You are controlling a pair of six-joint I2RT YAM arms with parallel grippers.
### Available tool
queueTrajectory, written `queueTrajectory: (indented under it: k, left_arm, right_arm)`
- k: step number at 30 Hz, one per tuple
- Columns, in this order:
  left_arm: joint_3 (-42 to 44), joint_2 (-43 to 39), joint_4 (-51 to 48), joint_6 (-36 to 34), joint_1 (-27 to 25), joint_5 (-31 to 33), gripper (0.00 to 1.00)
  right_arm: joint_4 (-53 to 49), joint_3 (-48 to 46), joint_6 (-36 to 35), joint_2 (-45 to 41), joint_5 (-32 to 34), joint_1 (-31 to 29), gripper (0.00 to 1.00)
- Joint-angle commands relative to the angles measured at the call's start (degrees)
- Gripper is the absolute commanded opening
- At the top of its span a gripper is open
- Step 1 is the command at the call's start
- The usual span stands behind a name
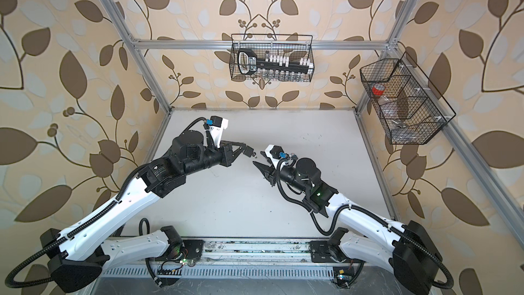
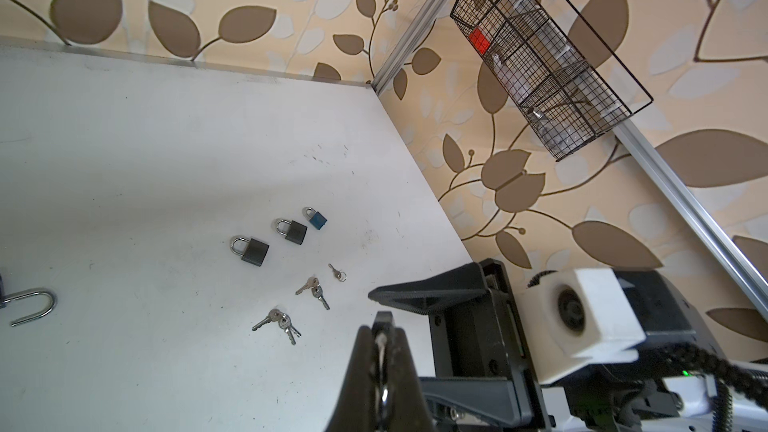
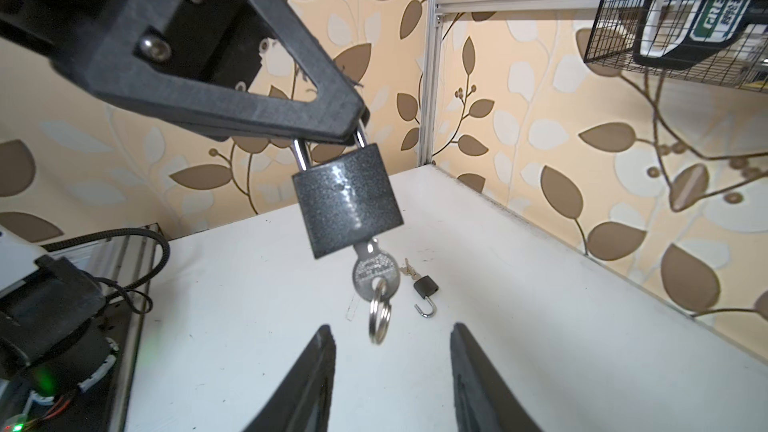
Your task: Lock with the key
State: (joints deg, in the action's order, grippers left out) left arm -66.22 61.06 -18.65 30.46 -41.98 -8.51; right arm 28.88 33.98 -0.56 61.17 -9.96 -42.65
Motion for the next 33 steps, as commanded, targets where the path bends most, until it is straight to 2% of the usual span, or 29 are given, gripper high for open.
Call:
queueTrajectory:
  k: [1,4,8,23,33]
  left_arm:
    - [0.21,-1.6,3.17,0.41,-0.07,0.45,0.0]
    - [0.73,-1.82,3.55,0.49,-0.04,0.43,0.0]
    - [0.57,-1.39,3.81,0.61,-0.04,-0.13,0.0]
    - [1.35,-1.56,4.26,0.94,-0.04,-0.54,0.0]
    - [1.35,-1.47,4.33,1.04,-0.05,-1.45,0.0]
  right_arm:
    - [3.05,1.04,0.78,0.62,1.27,-0.31,0.41]
    - [3.44,1.02,1.06,0.71,1.08,-0.32,0.36]
    - [3.98,1.09,1.42,0.61,0.51,-0.29,0.36]
    - [3.33,1.6,2.44,1.42,-0.78,-0.29,0.18]
    - [3.28,2.3,3.01,2.03,-2.13,-0.32,0.17]
